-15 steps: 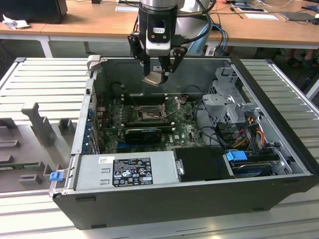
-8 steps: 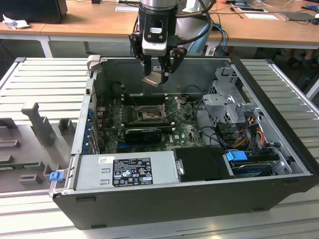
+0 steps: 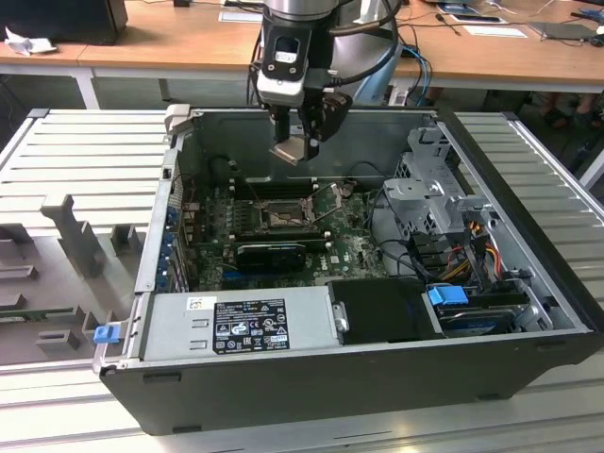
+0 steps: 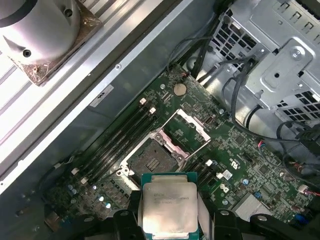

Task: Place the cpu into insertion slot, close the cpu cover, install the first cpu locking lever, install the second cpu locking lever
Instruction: 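Place the cpu into insertion slot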

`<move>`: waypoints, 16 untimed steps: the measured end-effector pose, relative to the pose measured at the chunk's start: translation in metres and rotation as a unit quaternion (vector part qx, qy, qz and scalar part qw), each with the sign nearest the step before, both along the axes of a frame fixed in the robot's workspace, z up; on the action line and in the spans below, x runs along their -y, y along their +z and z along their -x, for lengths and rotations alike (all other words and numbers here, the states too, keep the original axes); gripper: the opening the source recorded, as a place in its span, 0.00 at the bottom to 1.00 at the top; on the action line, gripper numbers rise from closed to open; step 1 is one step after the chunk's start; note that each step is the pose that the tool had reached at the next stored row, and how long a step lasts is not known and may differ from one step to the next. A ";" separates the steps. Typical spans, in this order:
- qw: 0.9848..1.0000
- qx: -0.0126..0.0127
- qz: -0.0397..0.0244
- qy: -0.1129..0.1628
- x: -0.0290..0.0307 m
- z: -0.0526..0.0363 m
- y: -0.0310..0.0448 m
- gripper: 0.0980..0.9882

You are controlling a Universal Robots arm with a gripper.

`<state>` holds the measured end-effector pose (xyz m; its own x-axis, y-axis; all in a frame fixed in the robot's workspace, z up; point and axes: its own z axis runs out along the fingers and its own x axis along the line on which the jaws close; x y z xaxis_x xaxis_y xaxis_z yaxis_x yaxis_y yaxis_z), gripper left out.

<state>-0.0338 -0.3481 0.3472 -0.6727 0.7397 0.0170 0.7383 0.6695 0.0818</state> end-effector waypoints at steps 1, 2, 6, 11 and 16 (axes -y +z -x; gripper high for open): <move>1.000 0.000 0.000 -0.009 0.0000 0.0000 -0.0002 0.48; 1.000 0.000 0.000 -0.015 0.0000 0.0000 -0.0003 0.48; 0.999 0.000 0.000 -0.051 0.0000 0.0000 -0.0004 0.48; 0.996 0.000 0.000 -0.090 0.0000 0.0000 -0.0006 0.48; 0.993 0.000 0.000 -0.119 -0.0001 0.0000 -0.0009 0.48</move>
<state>-0.0338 -0.3480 0.3463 -0.4783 0.8780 0.0170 0.8759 0.4755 0.0818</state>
